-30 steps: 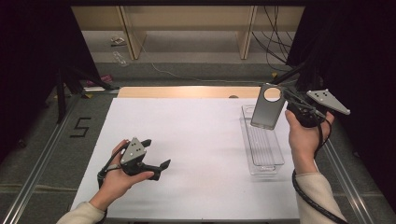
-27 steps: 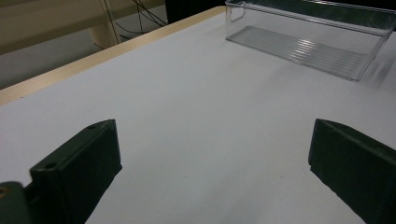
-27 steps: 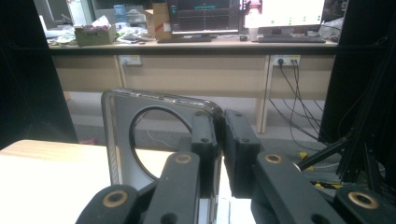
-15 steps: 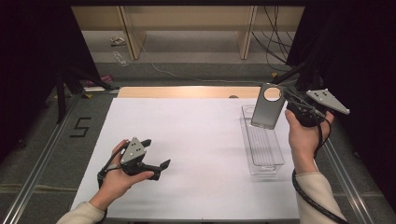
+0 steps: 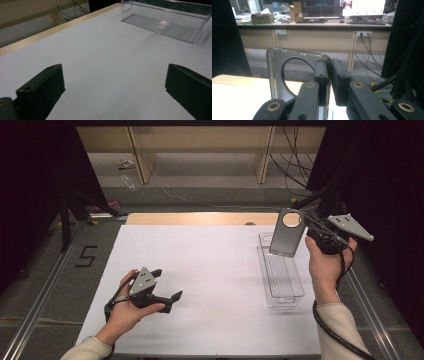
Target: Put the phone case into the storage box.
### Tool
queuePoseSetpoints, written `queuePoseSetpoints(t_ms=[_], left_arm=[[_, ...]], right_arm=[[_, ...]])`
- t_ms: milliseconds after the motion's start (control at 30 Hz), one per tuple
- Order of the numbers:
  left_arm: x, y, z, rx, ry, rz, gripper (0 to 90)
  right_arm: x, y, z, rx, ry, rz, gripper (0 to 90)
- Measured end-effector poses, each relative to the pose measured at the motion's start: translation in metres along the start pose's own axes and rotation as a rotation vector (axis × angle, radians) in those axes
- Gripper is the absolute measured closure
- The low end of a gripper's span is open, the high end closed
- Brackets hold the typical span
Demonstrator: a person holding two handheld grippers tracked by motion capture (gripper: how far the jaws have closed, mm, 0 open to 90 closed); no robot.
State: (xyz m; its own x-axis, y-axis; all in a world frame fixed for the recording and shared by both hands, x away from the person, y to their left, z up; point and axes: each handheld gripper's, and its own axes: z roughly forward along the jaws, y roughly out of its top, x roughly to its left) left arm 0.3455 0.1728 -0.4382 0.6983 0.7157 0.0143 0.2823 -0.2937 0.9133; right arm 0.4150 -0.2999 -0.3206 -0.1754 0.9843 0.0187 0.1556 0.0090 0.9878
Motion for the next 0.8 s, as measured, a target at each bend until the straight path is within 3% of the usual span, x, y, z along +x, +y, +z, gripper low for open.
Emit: queuePoseSetpoints(t_ms=[800], left_arm=[[0.0005, -0.0002, 0.0003, 0.001, 0.002, -0.001, 1.8]], right_arm=[[-0.0003, 0.0011, 0.0068, -0.002, -0.003, -0.014, 83.7]])
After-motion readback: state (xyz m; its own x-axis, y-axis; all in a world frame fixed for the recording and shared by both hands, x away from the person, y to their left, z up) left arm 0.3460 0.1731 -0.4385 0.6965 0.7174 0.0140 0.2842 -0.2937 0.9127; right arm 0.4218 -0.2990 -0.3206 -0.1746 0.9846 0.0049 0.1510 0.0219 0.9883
